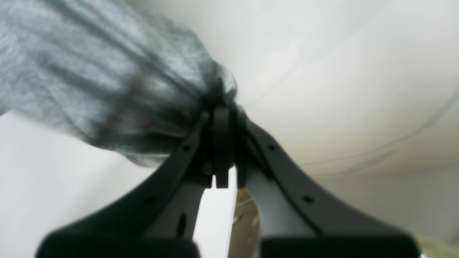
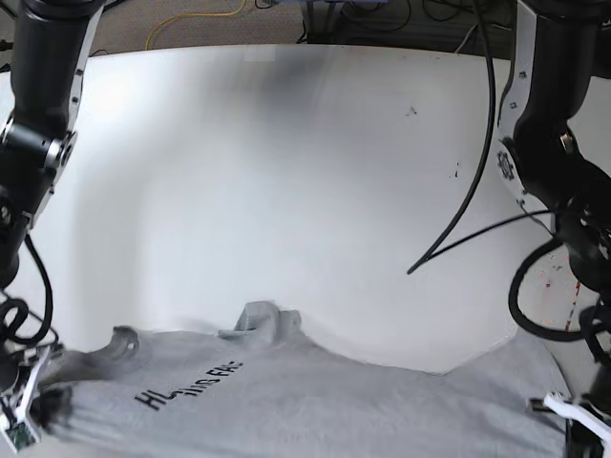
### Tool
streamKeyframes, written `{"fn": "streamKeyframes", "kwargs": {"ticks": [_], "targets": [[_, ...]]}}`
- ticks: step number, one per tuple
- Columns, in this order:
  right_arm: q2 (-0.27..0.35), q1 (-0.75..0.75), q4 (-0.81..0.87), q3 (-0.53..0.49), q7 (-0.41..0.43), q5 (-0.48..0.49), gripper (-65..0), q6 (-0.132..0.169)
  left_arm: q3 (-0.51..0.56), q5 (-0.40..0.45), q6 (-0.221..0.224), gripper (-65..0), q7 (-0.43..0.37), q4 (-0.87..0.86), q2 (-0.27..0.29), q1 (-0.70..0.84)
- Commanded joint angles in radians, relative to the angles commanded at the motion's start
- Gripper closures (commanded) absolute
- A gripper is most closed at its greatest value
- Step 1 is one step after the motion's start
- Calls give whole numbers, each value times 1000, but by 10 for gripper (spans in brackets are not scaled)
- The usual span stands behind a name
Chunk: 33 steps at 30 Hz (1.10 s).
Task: Fold the T-shirt properly
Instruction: 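Lift the shirt high with both grippers, stretching it between them, then lower the shirt onto the table with both grippers, dragging it flat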
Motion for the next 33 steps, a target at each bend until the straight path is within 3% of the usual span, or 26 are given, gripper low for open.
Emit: {"fn": "streamKeyframes", "kwargs": {"ticks": [6,15,25,33], "targets": [[-89,-281,115,117,0,-2,0,0,-35,-2,-2,0,-6,8,2,226],[-206,-614,163,236,8,-2,0,0,-78,-2,-3,0,-87,32,2,588],[-281,-887,164,245,78,-2,0,0,-163,5,-135,0,-91,29,0,908],[-318,-1025,163,245,143,-8,0,0,-190,8,-140,0,-91,26,-11,1062]]}}
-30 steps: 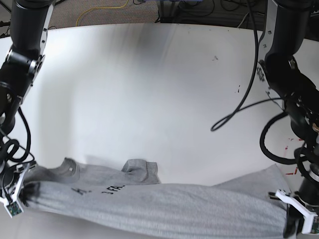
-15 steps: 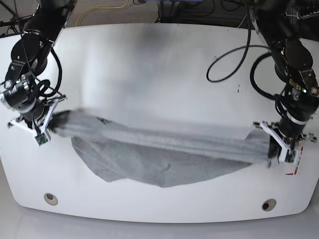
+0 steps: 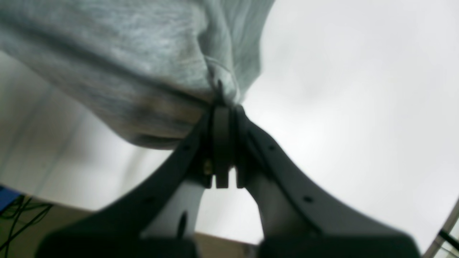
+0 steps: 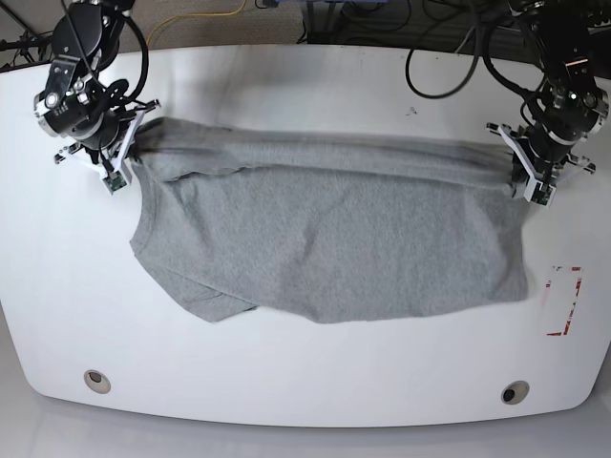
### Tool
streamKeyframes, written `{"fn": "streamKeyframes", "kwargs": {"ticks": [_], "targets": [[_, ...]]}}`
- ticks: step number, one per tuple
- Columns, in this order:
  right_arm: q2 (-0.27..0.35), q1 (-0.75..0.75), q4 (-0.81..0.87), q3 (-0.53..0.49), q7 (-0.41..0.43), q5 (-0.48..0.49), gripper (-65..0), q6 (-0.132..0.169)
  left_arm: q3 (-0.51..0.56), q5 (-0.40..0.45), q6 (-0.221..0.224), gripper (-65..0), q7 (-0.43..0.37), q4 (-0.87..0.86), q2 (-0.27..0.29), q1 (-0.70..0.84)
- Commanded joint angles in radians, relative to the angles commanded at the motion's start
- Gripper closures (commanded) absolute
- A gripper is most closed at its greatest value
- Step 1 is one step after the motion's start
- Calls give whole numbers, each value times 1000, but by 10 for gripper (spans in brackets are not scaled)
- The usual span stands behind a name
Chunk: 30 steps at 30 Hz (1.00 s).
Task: Fold the T-shirt properly
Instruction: 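Lower the shirt onto the table with both grippers, dragging it flat, then release and regrasp the shirt edge with the left gripper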
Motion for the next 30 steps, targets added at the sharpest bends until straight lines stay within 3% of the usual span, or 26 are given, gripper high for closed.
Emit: {"fn": "streamKeyframes", "kwargs": {"ticks": [10,26,30], "targets": [[-12,-37,2,0,2,6,0,0,0,0,0,0,0,0,-28,63],[-48,84,-38,-5,3,0,0,0,14,2,0,0,2,-77,-52,-149],[-48,104,-72,-5,3,0,0,0,28,0,0,0,2,-141,-87,-161]]}}
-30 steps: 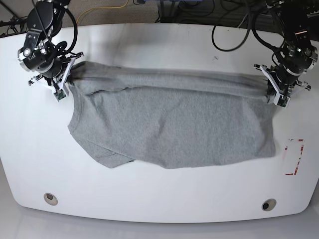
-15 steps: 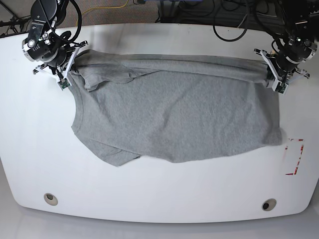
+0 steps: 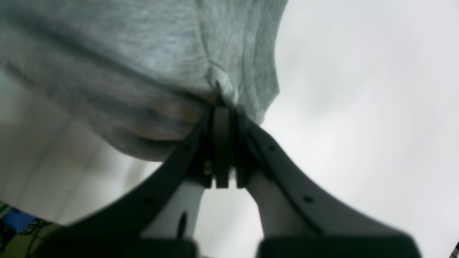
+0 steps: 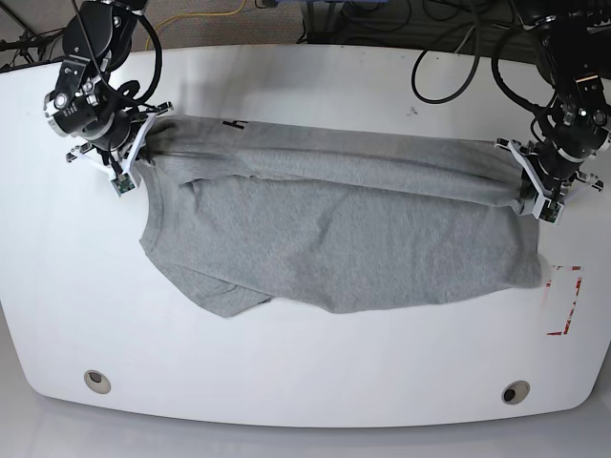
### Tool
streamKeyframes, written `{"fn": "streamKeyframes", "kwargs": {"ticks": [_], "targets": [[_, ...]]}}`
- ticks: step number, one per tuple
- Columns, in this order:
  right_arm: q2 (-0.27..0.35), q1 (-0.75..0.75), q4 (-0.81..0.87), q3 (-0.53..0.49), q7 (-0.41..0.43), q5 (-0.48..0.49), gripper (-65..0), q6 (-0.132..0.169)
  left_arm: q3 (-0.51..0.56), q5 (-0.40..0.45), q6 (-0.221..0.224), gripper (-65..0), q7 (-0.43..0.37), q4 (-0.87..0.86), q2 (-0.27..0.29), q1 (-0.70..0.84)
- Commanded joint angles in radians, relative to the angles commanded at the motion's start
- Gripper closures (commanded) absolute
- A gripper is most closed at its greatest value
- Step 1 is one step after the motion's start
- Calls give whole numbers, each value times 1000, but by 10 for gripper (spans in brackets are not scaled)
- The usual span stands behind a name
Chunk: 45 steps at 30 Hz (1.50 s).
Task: Fold the T-shirt properly
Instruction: 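Release and regrasp the shirt edge with the left gripper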
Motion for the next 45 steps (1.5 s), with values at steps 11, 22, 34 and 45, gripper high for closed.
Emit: {"fn": "streamKeyframes", "kwargs": {"ticks": [11,22,34,45], "targets": [[0,26,-63,-2,2,0,-33,0,48,0,-2,0,-2,-143,-26,-41],[0,21,-80,3,15,3,-487,0,126,-5,-2,-237,-2,-238,-63,-72],[-57,2,72,6,11,8,-545,0,120,-8,-2,-529,38,-167,-64,-115],[-158,-3,71,91,11,8,-545,0,25,-9,-3,-529,66,-6,-23,-117]]}}
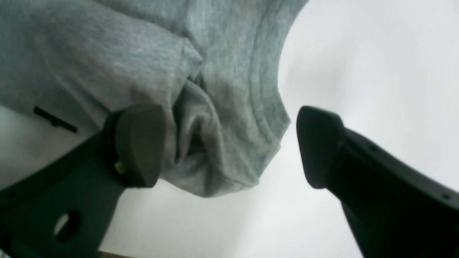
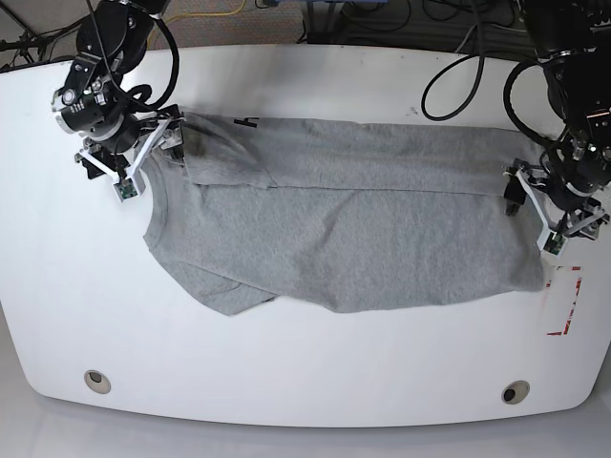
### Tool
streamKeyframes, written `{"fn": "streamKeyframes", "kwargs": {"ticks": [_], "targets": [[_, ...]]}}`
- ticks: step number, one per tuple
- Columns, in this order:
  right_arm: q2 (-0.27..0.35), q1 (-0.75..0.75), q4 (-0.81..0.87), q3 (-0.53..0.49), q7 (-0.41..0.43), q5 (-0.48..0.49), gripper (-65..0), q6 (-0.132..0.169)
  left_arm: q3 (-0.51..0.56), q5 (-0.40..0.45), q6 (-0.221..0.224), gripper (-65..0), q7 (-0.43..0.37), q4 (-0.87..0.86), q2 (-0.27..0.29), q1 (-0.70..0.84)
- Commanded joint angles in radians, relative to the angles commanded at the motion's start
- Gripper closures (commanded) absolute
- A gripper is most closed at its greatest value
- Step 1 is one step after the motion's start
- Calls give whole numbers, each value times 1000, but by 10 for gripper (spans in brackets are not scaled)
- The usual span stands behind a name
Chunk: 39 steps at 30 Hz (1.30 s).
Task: Fold the T-shirt properly
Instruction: 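Release and regrasp the shirt edge with the left gripper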
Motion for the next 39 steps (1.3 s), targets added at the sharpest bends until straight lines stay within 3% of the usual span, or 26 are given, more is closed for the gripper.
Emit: {"fn": "streamKeyframes", "kwargs": {"ticks": [4,10,17,23,29,37,39], "targets": [[-17,-8,0,40,0,0,-545,0,-51,0,-9,-529,0,-3,14,40],[-32,-25,-31,69,6,0,-545,0,-118,0,-112,-529,-5,-25,37,75],[-35,-29,-66,117,64,-6,-545,0,-241,2,-114,-529,-5,-41,81,104],[-5,-25,-158,127,101,-2,-545,0,-238,2,-114,-529,-11,-106,84,109],[-2,-25,-229,118,146,-2,-545,0,-232,2,-114,-525,-69,-183,84,106],[-2,-25,-279,123,180,-2,-542,0,-230,2,-114,-426,-77,-285,84,101],[-2,-25,-285,120,189,-2,-517,0,-230,2,-114,-397,-78,-307,84,98]]}}
